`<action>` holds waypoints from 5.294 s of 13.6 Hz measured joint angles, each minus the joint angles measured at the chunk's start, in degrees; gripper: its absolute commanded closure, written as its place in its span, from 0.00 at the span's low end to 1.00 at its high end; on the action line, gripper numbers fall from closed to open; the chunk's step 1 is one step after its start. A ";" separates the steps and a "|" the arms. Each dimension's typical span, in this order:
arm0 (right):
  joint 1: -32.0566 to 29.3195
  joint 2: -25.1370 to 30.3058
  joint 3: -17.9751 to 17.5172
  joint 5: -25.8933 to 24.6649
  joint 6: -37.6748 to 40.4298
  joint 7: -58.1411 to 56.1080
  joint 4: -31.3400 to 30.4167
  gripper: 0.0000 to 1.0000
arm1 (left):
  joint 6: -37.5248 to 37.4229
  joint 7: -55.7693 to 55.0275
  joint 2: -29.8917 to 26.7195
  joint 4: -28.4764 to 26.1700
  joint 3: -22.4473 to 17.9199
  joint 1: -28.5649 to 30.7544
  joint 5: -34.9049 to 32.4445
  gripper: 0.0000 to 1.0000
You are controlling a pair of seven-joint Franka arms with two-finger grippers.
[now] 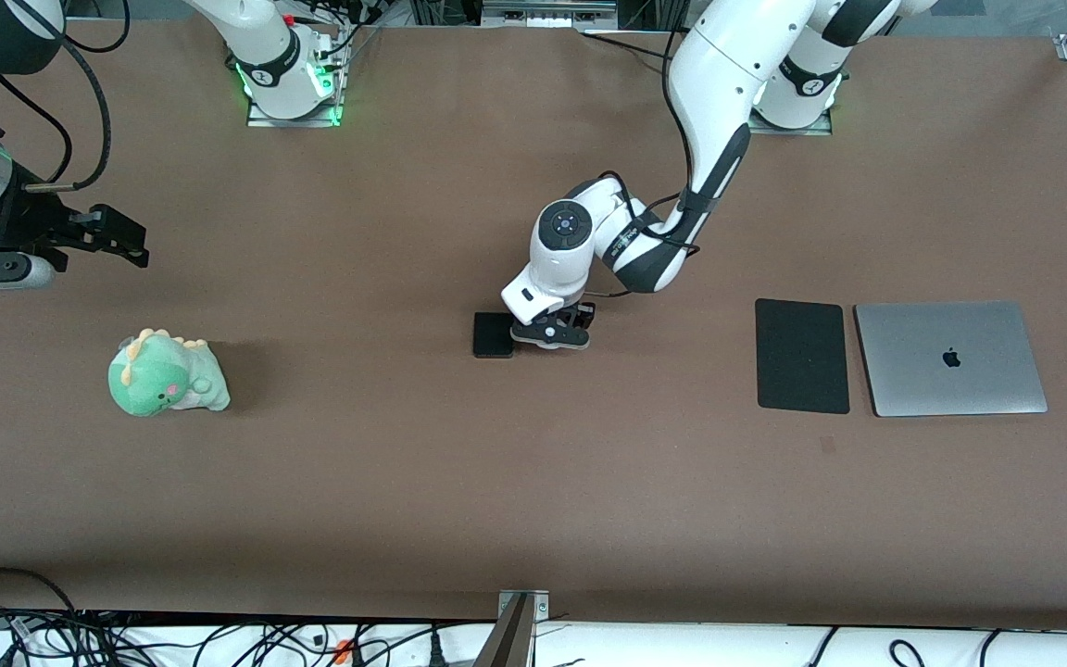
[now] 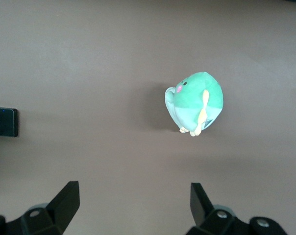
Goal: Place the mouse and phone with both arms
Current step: 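Carry the mouse toward the mouse pad while the right gripper reaches the phone, then lower the mouse onto the pad while the right gripper grasps the phone, then carry the phone toward the plush toy while the left gripper withdraws, then lower the phone beside the plush toy and open the right gripper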
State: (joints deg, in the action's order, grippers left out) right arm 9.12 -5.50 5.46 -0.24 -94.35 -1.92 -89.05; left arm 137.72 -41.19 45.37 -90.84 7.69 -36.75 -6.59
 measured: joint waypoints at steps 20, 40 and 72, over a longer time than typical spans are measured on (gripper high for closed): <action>23.76 -23.50 -1.75 4.56 -29.58 30.08 -6.61 0.00 | -2.40 40.33 -12.70 -17.82 -0.14 40.21 -0.15 0.58; 34.87 -37.60 -1.67 4.55 -48.64 45.43 -6.69 0.59 | -53.20 47.23 -24.73 11.54 3.13 41.47 -0.14 0.00; 12.40 -7.98 6.36 6.04 -16.74 3.79 -13.48 0.00 | -50.62 42.10 -44.77 1.13 -4.59 34.87 1.19 0.00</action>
State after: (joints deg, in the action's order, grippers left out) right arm 21.52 -13.48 11.82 5.80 -111.09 1.87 -102.53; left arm 87.10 0.91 0.59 -89.71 3.10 -1.88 -5.40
